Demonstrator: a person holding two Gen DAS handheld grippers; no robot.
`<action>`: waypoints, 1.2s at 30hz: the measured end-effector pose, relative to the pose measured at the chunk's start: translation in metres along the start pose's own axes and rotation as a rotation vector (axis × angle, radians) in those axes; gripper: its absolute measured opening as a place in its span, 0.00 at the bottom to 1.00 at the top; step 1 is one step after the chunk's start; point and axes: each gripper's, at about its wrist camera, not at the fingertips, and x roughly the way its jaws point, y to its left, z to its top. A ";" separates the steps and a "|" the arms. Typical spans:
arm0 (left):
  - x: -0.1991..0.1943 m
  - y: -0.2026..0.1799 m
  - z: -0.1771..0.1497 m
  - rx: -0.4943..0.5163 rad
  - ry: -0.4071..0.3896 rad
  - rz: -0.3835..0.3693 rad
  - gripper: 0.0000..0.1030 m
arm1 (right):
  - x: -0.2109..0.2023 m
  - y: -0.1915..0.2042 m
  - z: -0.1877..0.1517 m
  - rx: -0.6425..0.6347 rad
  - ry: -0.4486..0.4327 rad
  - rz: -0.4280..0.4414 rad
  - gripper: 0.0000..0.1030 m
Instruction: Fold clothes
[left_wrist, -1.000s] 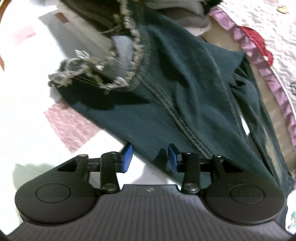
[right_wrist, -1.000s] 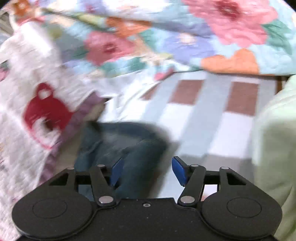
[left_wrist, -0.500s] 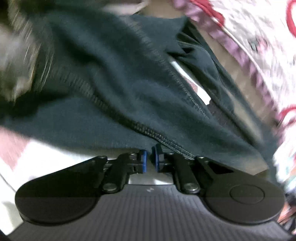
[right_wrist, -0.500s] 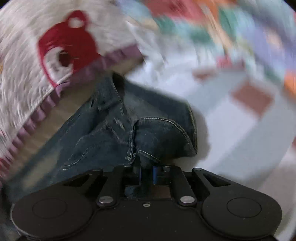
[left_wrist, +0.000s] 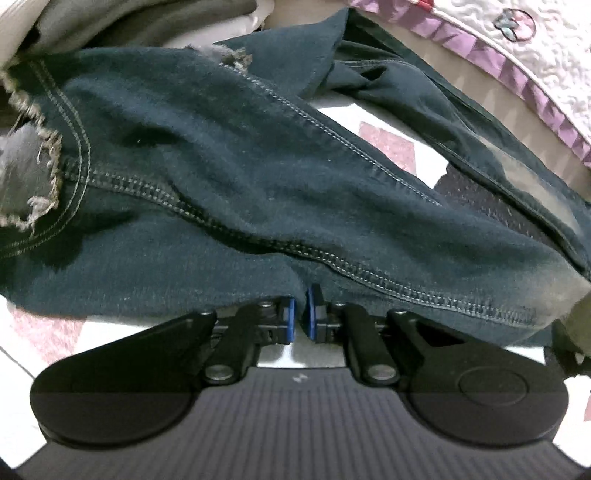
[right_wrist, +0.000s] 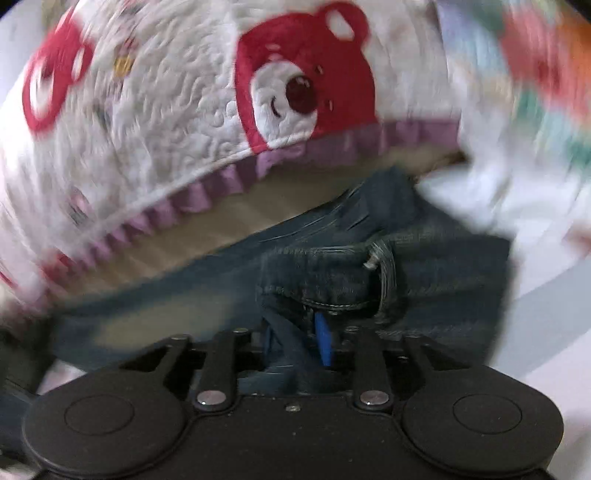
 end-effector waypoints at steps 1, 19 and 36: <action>0.000 0.001 0.000 -0.012 0.001 0.000 0.07 | -0.001 -0.011 -0.002 0.077 -0.001 0.066 0.39; 0.001 0.007 0.014 -0.065 -0.026 -0.016 0.08 | -0.059 -0.062 -0.004 0.370 0.070 0.086 0.65; 0.001 0.031 0.045 -0.283 -0.067 -0.117 0.10 | -0.054 -0.093 -0.003 0.442 -0.171 -0.050 0.02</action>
